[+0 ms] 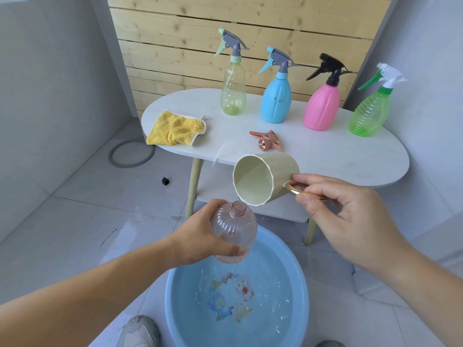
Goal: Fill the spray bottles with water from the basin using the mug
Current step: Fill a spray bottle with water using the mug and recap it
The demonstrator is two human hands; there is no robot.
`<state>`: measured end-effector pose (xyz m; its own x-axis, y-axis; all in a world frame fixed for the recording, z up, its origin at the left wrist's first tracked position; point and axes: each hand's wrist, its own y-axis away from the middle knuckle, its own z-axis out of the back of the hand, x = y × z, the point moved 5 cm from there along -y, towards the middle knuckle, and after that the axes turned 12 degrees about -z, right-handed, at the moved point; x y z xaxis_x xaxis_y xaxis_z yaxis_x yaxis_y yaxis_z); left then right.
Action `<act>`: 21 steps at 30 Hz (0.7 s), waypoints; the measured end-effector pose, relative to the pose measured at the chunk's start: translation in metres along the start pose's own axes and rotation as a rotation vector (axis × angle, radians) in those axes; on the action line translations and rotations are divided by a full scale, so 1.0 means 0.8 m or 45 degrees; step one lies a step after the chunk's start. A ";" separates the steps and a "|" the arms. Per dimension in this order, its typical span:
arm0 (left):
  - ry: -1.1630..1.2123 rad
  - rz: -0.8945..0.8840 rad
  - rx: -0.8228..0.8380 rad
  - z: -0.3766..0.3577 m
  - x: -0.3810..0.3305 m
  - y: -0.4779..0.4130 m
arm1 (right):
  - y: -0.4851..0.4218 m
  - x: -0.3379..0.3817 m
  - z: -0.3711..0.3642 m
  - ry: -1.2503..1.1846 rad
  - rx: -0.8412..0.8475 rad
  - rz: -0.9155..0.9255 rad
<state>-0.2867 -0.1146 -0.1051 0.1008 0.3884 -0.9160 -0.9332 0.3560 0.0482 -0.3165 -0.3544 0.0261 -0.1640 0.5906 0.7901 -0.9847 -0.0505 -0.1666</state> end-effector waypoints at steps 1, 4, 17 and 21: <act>0.000 0.000 -0.001 0.000 0.000 0.000 | 0.000 0.000 0.000 -0.001 0.000 0.004; 0.004 0.007 -0.008 0.000 0.001 0.000 | 0.000 0.001 0.001 0.022 -0.013 0.027; -0.002 0.004 -0.001 0.000 0.001 0.000 | 0.001 0.002 0.001 0.060 -0.019 0.060; -0.006 0.002 0.003 -0.001 0.002 0.000 | 0.001 0.002 0.002 0.074 -0.022 0.071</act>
<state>-0.2867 -0.1144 -0.1067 0.1012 0.3931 -0.9139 -0.9327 0.3572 0.0503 -0.3177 -0.3545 0.0283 -0.2140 0.6330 0.7440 -0.9730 -0.0706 -0.2198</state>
